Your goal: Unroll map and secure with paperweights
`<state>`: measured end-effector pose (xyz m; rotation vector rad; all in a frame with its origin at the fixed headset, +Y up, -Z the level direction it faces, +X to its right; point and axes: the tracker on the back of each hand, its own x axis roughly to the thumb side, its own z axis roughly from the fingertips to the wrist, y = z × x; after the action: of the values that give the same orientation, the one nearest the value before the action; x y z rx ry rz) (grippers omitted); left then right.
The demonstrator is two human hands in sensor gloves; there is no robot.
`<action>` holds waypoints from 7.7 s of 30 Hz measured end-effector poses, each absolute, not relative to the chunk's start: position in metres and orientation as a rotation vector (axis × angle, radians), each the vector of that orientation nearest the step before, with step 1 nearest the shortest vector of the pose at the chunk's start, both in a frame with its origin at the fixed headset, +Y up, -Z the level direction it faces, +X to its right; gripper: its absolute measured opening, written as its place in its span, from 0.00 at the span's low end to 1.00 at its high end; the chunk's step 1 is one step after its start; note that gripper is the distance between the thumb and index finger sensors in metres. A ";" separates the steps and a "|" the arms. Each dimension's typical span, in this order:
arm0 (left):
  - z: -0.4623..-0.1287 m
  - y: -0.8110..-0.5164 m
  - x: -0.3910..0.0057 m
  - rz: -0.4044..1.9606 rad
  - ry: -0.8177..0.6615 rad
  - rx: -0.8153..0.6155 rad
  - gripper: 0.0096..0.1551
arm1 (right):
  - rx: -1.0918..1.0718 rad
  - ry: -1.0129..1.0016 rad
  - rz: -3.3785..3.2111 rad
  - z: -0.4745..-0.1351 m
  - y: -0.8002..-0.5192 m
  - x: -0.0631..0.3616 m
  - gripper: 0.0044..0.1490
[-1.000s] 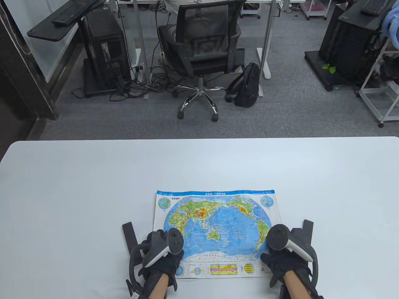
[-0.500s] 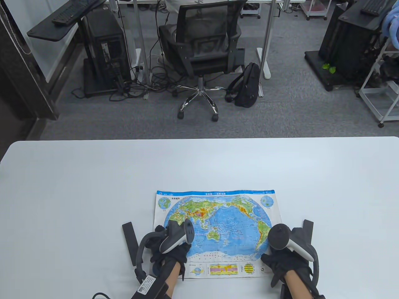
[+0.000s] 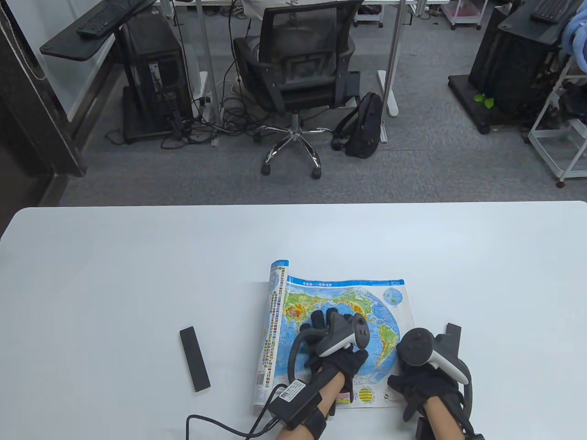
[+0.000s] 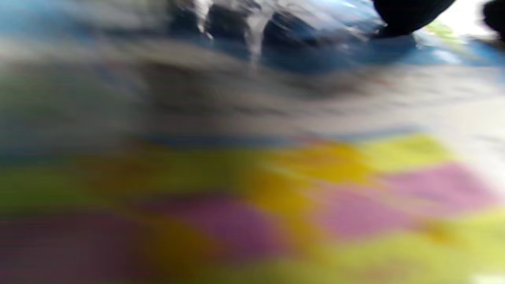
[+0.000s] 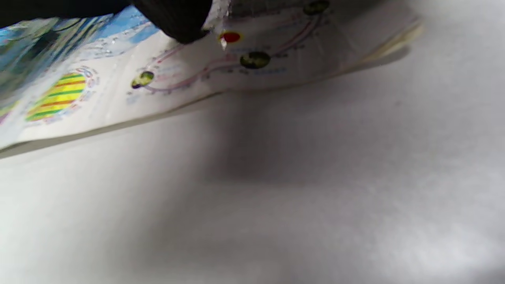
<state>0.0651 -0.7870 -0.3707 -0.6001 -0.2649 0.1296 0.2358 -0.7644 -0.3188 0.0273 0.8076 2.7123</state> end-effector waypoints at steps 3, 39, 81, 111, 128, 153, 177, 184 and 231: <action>-0.371 -0.800 0.073 0.281 -0.277 -0.745 0.49 | 0.034 0.821 2.695 -0.319 -0.763 0.237 0.48; -0.374 -0.808 0.078 0.203 -0.246 -0.805 0.50 | -0.552 0.560 2.636 -0.323 -0.762 0.332 0.47; -0.368 -0.808 0.082 0.220 -0.260 -0.777 0.50 | -0.218 0.296 3.074 -0.361 -0.754 0.220 0.32; -0.349 -0.782 -0.177 0.234 0.006 -0.638 0.42 | -0.219 0.458 3.128 -0.364 -0.755 0.212 0.33; -0.348 -0.783 -0.182 0.272 -0.018 -0.596 0.40 | 0.561 0.631 2.805 -0.366 -0.742 0.032 0.49; -0.327 -0.749 -0.234 0.209 0.268 -0.587 0.53 | 0.604 0.967 2.789 -0.375 -0.780 -0.034 0.42; -0.333 -0.726 -0.239 0.433 0.255 -0.196 0.39 | 0.588 0.997 2.765 -0.375 -0.781 -0.033 0.42; -0.335 -0.724 -0.200 0.673 0.106 -0.251 0.38 | 0.578 1.020 2.765 -0.376 -0.781 -0.033 0.43; -0.287 -0.650 -0.114 1.022 -0.497 0.162 0.47 | 0.689 0.004 2.127 -0.295 -0.640 0.185 0.54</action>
<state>-0.1139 -0.6503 -0.2867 0.1622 -0.4972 1.0222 0.1853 -0.6399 -0.2953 0.6893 0.0042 2.1269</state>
